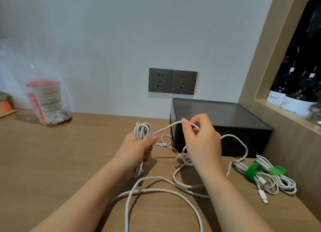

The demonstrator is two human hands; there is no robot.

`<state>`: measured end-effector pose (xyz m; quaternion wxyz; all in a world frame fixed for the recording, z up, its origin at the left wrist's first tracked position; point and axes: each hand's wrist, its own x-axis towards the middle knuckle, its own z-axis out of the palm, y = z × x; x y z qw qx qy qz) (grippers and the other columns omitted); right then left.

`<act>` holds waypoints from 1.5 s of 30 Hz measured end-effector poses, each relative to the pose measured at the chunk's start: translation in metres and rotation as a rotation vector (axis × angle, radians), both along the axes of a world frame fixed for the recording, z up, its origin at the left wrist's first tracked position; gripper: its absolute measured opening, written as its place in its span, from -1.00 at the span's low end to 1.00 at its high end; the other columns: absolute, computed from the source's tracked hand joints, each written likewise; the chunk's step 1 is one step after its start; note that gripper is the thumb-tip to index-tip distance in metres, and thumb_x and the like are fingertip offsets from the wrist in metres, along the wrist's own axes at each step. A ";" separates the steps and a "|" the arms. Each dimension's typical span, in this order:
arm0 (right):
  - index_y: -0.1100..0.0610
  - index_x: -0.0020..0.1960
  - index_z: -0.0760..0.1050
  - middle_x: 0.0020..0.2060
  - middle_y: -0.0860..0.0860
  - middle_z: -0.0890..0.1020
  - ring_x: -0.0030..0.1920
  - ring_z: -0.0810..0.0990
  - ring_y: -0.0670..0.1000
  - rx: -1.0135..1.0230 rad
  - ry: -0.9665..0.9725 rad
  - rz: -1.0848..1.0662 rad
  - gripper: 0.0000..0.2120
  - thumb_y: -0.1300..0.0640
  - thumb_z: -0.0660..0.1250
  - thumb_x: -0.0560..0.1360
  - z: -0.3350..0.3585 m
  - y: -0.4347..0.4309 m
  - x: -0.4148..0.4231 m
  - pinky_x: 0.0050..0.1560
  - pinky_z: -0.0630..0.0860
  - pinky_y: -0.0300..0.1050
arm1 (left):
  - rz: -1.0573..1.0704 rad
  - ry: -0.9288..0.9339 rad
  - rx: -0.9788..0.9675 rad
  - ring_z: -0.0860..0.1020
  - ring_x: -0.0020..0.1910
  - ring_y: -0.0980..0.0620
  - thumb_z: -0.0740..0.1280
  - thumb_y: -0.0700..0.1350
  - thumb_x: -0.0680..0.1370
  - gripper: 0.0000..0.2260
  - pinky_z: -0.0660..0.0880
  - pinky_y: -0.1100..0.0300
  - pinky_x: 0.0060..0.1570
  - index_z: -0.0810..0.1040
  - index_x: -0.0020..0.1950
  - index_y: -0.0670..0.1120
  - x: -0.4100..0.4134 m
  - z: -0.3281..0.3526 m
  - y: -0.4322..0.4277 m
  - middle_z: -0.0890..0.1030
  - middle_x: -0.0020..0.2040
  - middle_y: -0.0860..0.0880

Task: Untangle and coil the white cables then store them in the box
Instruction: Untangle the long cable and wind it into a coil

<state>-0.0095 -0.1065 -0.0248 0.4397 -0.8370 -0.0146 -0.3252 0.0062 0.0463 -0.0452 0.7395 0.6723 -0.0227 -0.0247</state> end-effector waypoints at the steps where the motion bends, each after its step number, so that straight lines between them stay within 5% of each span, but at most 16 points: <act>1: 0.05 -0.13 0.39 -0.40 -0.11 0.47 -0.31 0.52 -0.04 -0.066 -0.021 -0.013 -0.81 -0.05 0.20 0.55 -0.001 0.001 0.001 -0.29 0.55 0.00 | -0.008 0.008 -0.011 0.20 -0.59 0.11 0.29 -0.22 0.56 -0.71 0.19 0.31 -0.61 0.28 -0.32 -0.09 0.002 0.000 0.001 0.26 -0.56 0.04; 5: 0.02 -0.04 0.49 -0.37 -0.23 0.45 -0.27 0.53 -0.07 -0.213 -0.061 0.025 -0.82 -0.04 0.18 0.56 -0.004 -0.002 0.001 -0.30 0.56 -0.04 | -0.021 -0.014 0.039 0.25 -0.62 0.08 0.32 -0.20 0.54 -0.72 0.32 0.26 -0.57 0.34 -0.34 -0.13 0.009 -0.001 0.006 0.31 -0.58 -0.01; 8: 0.00 0.03 0.56 -0.33 -0.29 0.47 -0.23 0.53 -0.17 -0.204 -0.070 0.102 -0.80 -0.02 0.18 0.56 -0.005 -0.006 0.000 -0.30 0.51 -0.19 | -0.066 -0.037 -0.004 0.49 -0.49 0.03 0.33 -0.27 0.52 -0.96 0.52 0.18 -0.38 0.50 -0.12 -0.22 0.010 0.001 0.008 0.52 -0.46 -0.07; 10: 0.00 0.04 0.57 -0.31 -0.30 0.48 -0.20 0.53 -0.19 -0.208 -0.045 0.140 -0.79 -0.01 0.19 0.55 -0.006 -0.007 0.000 -0.28 0.47 -0.25 | -0.103 -0.042 -0.033 0.57 -0.39 -0.01 0.33 -0.30 0.52 -0.94 0.56 0.15 -0.35 0.51 -0.02 -0.22 0.010 0.002 0.008 0.61 -0.34 -0.11; 17: 0.00 -0.09 0.53 -0.41 -0.19 0.50 -0.32 0.52 -0.12 -0.138 -0.060 0.119 -0.85 0.00 0.21 0.54 -0.008 -0.005 0.000 -0.35 0.49 -0.10 | -0.094 -0.017 -0.058 0.48 -0.51 0.06 0.31 -0.23 0.54 -0.96 0.49 0.19 -0.45 0.49 -0.11 -0.16 0.007 0.004 0.006 0.54 -0.42 -0.06; 22: -0.06 -0.13 0.45 -0.39 -0.20 0.49 -0.26 0.53 -0.12 -0.137 -0.065 0.139 -0.91 0.00 0.22 0.54 -0.009 -0.002 -0.001 -0.34 0.49 -0.17 | -0.044 -0.104 0.208 0.42 -0.54 0.10 0.34 -0.19 0.54 -0.91 0.40 0.26 -0.51 0.46 -0.14 -0.13 0.007 0.003 0.005 0.48 -0.48 0.00; 27: -0.10 -0.21 0.42 -0.45 -0.11 0.48 -0.32 0.50 -0.12 -0.013 0.040 0.238 -0.80 0.09 0.18 0.57 -0.005 0.000 -0.001 -0.38 0.44 -0.16 | 0.073 -0.096 0.130 0.34 -0.55 0.11 0.34 -0.18 0.54 -0.85 0.30 0.30 -0.57 0.44 -0.21 -0.11 0.012 0.006 0.009 0.41 -0.52 0.02; 36: 0.14 -0.30 0.44 -0.54 -0.06 0.42 -0.45 0.42 -0.15 0.087 0.017 0.116 -0.73 -0.01 0.33 0.47 0.001 -0.006 0.000 -0.46 0.36 -0.29 | 0.402 -0.380 0.390 0.39 -0.39 -0.05 0.40 -0.13 0.49 -0.75 0.32 0.12 -0.32 0.40 -0.34 -0.07 0.008 0.013 0.007 0.44 -0.44 -0.02; 45: 0.00 -0.10 0.47 -0.43 -0.08 0.55 -0.40 0.48 -0.20 0.222 0.063 0.349 -0.88 0.14 0.20 0.57 0.004 0.002 -0.006 -0.37 0.41 -0.39 | 0.247 -0.102 0.022 0.34 -0.44 0.00 0.41 -0.19 0.48 -0.83 0.31 0.15 -0.40 0.43 -0.22 -0.14 0.013 0.010 0.012 0.38 -0.45 -0.05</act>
